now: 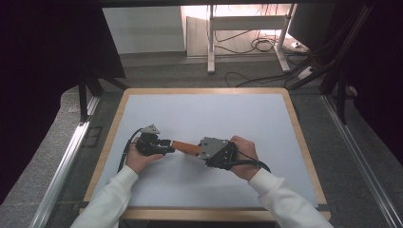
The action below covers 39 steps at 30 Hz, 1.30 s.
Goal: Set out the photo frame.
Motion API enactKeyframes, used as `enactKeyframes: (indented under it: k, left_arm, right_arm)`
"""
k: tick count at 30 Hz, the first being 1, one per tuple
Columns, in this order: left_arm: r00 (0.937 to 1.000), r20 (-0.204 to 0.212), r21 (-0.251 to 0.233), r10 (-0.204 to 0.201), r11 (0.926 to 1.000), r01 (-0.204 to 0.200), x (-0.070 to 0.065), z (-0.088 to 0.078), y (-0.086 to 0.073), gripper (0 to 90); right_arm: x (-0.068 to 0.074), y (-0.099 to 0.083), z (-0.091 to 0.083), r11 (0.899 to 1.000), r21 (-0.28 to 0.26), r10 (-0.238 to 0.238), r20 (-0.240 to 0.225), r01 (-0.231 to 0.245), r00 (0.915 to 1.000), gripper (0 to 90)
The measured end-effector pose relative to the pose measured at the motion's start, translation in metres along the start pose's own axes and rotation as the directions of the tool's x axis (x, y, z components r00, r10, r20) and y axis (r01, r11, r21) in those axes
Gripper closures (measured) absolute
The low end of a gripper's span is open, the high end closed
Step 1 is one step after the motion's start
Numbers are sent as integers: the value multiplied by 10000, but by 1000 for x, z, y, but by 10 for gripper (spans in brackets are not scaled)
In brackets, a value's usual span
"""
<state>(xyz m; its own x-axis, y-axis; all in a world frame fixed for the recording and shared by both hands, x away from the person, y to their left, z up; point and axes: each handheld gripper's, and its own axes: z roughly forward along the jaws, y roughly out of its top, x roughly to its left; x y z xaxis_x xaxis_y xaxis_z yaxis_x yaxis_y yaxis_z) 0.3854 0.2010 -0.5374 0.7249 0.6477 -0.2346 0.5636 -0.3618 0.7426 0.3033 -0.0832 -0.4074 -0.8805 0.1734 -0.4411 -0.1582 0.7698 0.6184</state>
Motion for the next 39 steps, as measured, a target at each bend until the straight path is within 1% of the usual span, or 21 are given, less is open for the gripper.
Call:
enactKeyframes:
  k: [1, 3, 6, 7, 9, 11, 14, 16, 24, 27, 29, 31, 33, 35, 37, 39]
  left_arm:
    - [10000, -3, -4, 7, 10000, -7, 0, 0, 0, 538]
    - [10000, 2, -2, 11, 10000, -11, 0, 0, 0, 538]
    - [10000, 3, 50, 42, 10000, -42, 0, 0, 0, 537]
    - [10000, 14, 66, 37, 10000, -37, 0, 0, 0, 537]
    - [10000, 16, 81, 57, 10000, -57, 0, 1, 0, 536]
    - [10000, 30, 82, 64, 9999, -64, 0, 1, 0, 535]
    - [10000, 49, 83, 51, 10000, -52, 0, 1, -1, 534]
    - [10000, 52, 98, 49, 9999, -50, 0, 2, -1, 533]
    - [9999, 50, 99, 97, 9999, -97, -1, 2, -1, 529]
    - [9999, 61, 107, 80, 9999, -81, 0, 2, -1, 526]
    - [9999, 66, 139, 112, 9998, -112, 0, 2, -2, 524]
    - [9999, 77, 152, 110, 9998, -111, -1, 2, -1, 523]
    - [9999, 90, 152, 135, 9998, -137, -1, 2, -1, 522]
    - [9999, 100, 159, 127, 9998, -129, -1, 1, -1, 521]
    - [9999, 101, 155, 120, 9998, -122, -1, 1, -2, 520]
    - [9998, 120, 181, 126, 9998, -128, -1, 2, -2, 519]
  right_arm:
    - [-1, 0, -1, 9999, -11, 111, -89, -111, 9999, 697]
    - [-3, -2, -2, 9999, 7, 173, -133, -173, 9998, 694]
    - [-9, -5, -1, 9991, -151, 390, -9, -390, 9992, 688]
    - [-12, -5, -1, 9990, -112, 423, 130, -421, 9990, 685]
    - [-18, -6, 1, 9976, -133, 678, 267, -675, 9973, 677]
    - [-22, -7, 3, 9966, -113, 815, 385, -811, 9959, 667]
    - [-28, -7, 5, 9943, -19, 1067, 700, -1068, 9918, 649]
    - [-31, -8, 7, 9915, 64, 1294, 723, -1302, 9890, 639]
    - [-46, -16, 14, 9840, 69, 1759, 1111, -1778, 9781, 574]
    - [-51, -20, 18, 9811, 53, 1907, 1376, -1933, 9720, 532]
    - [-55, -23, 20, 9763, 29, 2136, 1418, -2162, 9666, 518]
    - [-59, -26, 23, 9740, 40, 2235, 1481, -2265, 9634, 497]
    - [-64, -29, 26, 9666, -51, 2541, 1532, -2564, 9550, 481]
    - [-68, -32, 28, 9627, -95, 2683, 1590, -2703, 9501, 466]
    - [-73, -35, 30, 9584, -117, 2828, 1730, -2851, 9435, 453]
    - [-78, -38, 33, 9518, -181, 3043, 1791, -3061, 9356, 445]
